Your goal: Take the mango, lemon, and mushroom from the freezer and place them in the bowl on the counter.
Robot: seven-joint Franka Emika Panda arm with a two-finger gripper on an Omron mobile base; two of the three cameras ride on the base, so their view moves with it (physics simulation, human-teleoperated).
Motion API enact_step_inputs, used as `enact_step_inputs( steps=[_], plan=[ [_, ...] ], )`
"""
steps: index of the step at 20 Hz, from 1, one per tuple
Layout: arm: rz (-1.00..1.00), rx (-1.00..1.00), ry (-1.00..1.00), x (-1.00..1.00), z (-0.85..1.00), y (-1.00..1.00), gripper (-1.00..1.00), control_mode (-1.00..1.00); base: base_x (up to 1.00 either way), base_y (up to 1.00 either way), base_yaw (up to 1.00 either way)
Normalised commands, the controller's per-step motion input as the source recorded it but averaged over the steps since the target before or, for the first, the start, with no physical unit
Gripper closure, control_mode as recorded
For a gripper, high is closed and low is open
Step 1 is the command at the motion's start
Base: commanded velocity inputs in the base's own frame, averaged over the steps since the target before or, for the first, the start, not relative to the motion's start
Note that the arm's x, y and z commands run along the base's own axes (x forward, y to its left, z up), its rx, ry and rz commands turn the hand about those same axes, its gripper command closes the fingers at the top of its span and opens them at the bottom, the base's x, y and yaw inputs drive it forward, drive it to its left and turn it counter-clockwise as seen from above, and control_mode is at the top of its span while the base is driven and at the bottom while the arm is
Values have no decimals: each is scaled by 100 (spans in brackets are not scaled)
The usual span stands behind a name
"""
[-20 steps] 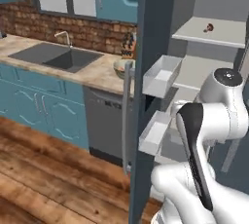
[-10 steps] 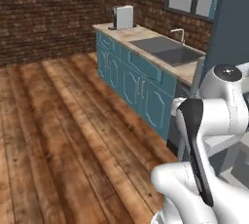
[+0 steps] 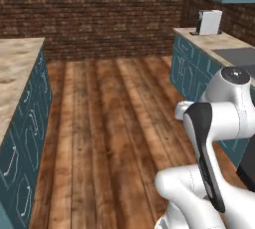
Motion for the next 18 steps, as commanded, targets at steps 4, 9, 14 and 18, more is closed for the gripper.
enact_step_inputs(
  steps=[4,9,14,18],
  plan=[
    [0,0,0,0,0,0,100,100,100,29,-20],
    [0,0,0,0,0,0,100,100,100,5,-39],
    [0,0,0,0,0,0,100,100,100,0,-49],
    [0,0,0,0,0,0,100,100,63,0,-59]
  ],
)
